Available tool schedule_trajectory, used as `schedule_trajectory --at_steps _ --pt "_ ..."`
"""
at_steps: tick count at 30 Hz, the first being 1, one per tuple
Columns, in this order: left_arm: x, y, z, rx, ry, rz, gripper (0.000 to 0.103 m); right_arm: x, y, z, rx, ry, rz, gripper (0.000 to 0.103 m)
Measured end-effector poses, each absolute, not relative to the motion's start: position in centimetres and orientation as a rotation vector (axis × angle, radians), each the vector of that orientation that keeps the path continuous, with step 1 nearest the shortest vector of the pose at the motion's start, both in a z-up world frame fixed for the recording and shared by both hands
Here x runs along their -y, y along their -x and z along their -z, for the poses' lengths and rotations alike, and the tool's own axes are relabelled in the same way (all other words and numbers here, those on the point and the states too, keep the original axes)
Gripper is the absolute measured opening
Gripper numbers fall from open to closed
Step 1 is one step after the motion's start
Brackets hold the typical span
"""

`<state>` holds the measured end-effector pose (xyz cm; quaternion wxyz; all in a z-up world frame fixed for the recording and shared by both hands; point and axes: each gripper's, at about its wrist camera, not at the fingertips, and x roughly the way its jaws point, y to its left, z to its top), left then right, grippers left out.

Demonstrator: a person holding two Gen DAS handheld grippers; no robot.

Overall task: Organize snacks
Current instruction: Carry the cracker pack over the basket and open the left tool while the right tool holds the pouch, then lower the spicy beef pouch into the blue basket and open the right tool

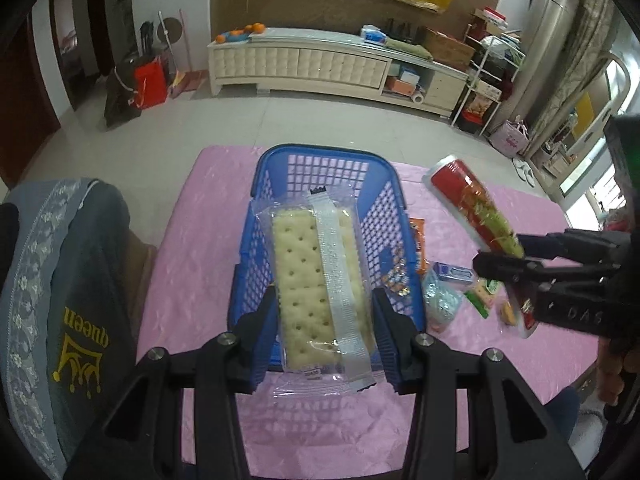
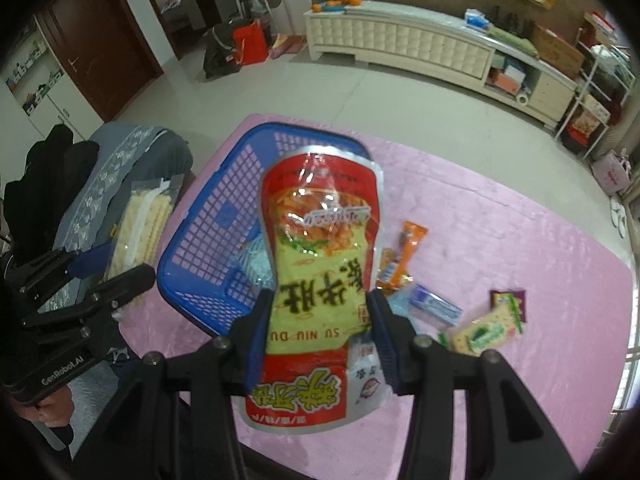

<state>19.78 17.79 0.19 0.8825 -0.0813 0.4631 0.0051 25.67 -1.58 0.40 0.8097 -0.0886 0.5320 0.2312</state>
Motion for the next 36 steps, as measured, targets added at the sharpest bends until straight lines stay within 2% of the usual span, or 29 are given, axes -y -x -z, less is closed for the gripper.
schedule_trajectory --at_steps 18,20,21,22,36 --pt "-18.4 -22.9 6.1 -1.05 0.157 0.017 0.044 -0.6 -26.9 2.7 -1.141 0.194 -0.466 0.052" --pt "-18.4 -22.7 6.2 -1.048 0.146 -0.003 0.054 -0.4 -27.0 2.4 -1.129 0.19 -0.444 0.052" --pt "-18.6 -22.6 6.3 -1.05 0.151 -0.004 0.065 -0.3 -27.1 2.4 -1.13 0.182 -0.441 0.052" --pt "-18.8 -22.5 6.3 -1.051 0.162 -0.003 0.07 -0.2 -27.1 2.3 -1.136 0.172 -0.442 0.052" --pt "-20.7 -19.3 2.7 -0.973 0.164 -0.03 0.07 -1.0 -25.9 1.1 -1.124 0.163 -0.473 0.052"
